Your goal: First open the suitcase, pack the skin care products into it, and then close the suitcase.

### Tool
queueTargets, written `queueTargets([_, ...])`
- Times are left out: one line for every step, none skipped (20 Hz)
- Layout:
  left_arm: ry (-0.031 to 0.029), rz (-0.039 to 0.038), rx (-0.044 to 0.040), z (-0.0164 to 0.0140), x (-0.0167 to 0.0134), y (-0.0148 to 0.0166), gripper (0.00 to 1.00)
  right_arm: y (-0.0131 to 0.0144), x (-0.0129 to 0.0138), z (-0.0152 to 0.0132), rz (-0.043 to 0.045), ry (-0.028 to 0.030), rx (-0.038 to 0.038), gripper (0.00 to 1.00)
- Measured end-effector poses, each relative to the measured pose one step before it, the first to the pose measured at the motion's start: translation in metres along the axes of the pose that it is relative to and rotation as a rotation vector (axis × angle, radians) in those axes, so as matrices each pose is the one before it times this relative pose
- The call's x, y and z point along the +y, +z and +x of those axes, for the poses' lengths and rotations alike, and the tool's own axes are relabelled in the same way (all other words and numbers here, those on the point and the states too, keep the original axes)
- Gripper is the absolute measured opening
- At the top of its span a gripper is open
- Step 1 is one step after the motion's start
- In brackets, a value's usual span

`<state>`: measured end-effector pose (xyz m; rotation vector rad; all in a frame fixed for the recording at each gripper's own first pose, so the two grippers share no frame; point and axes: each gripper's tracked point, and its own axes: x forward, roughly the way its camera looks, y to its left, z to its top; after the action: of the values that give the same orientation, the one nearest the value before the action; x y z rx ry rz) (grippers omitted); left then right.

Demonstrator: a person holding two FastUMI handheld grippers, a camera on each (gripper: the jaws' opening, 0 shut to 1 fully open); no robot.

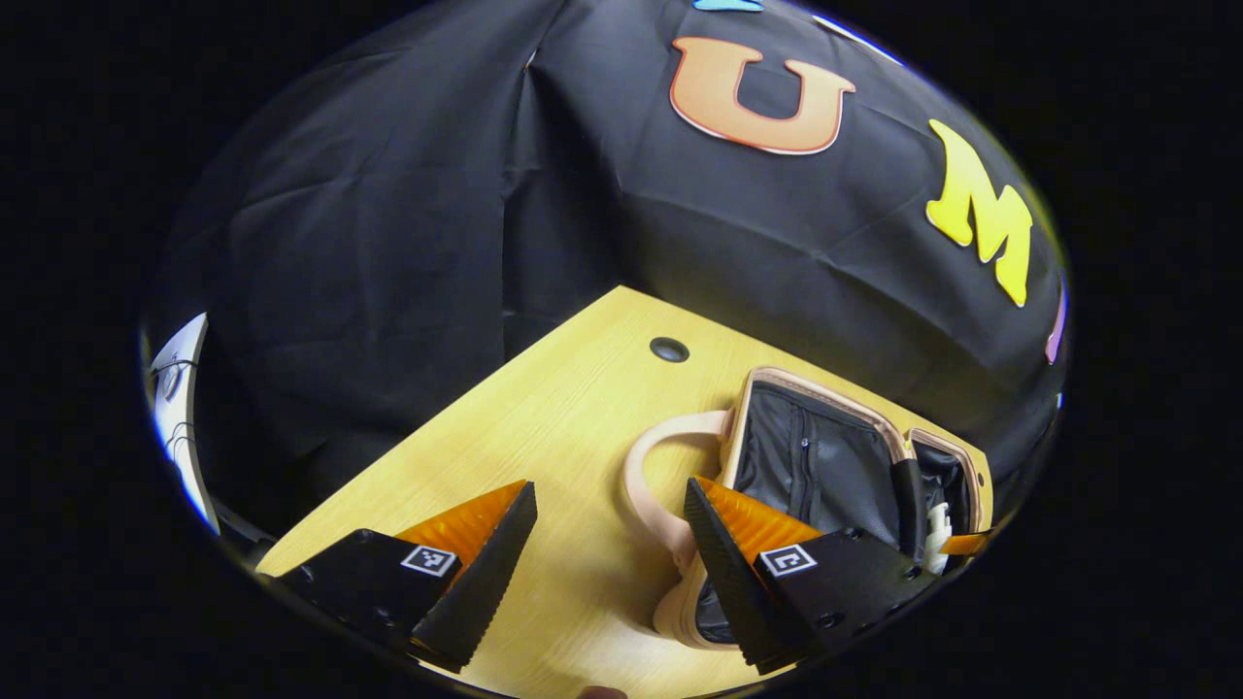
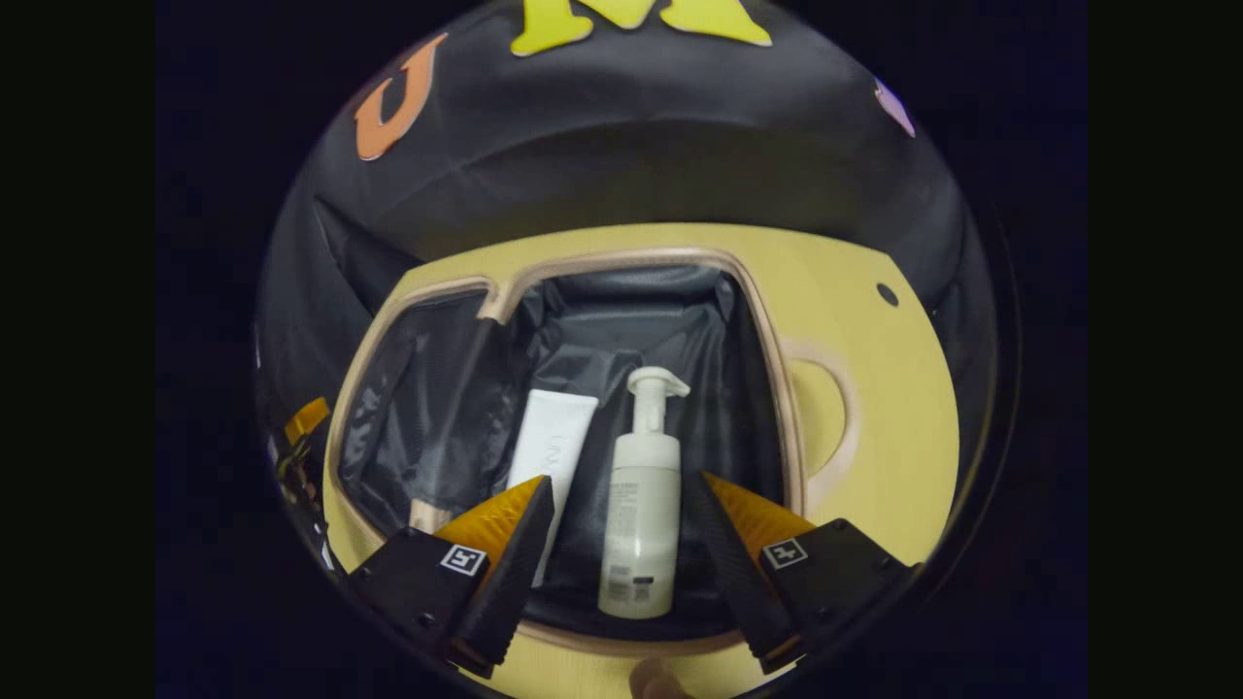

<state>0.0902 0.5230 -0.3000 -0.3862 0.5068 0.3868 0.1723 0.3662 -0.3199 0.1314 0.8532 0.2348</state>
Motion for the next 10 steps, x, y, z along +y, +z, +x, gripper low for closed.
queueTargets([-0.02553,-0.03559,0.01542,0.00261,-0.00331,-0.00322,0.97,0.00375,0.00675,-0.01852,-0.0266,0.02953,-0.0213,0.84])
queueTargets([-0.01873,-0.03934,0.01735,0.00276,-0.00206,-0.00328,0.96,0.00246,0.00423,-0.01867,-0.03368,0.01537,-0.02522,0.84])
queueTargets([-0.01279,-0.03499,0.01987,0.00718,-0.00113,-0.00327,0.96,0.00502,0.0018,-0.02071,-0.03739,0.01056,-0.03127,0.82])
queueTargets([-0.00715,-0.03114,0.01187,0.00751,0.00017,-0.00368,0.95,0.00581,0.0021,-0.01927,-0.03335,0.00785,-0.0308,0.84])
queueTargets([0.00588,-0.0343,0.00824,0.00673,0.00297,-0.00128,0.92,0.00314,0.00046,-0.01884,-0.02657,0.00226,-0.02151,0.84])
queueTargets([-0.00563,-0.02797,0.01163,0.00539,0.00009,-0.00291,0.81,0.00392,0.00081,-0.01796,-0.01139,0.00285,-0.01548,0.82])
queueTargets([-0.00849,-0.034,0.00755,0.00305,0.00035,-0.00173,0.87,0.004,0.00029,-0.01579,-0.00205,0.00393,-0.01256,0.84])
queueTargets([-0.02417,-0.04788,0.00613,0.00217,-0.00269,-0.0002,0.66,0.00285,-0.00132,-0.01288,-0.00163,-0.0035,-0.01156,0.82])
queueTargets([-0.02195,-0.04098,0.00659,0.00273,-0.00195,0.00068,0.72,0.00436,-0.00267,-0.01196,-0.00004,-0.00628,-0.01226,0.84])
queueTargets([-0.01376,-0.0299,0.01328,0.00353,0.00098,-0.0006,0.55,0.00554,-0.002,-0.01143,0.00465,-0.00579,-0.01366,0.84])
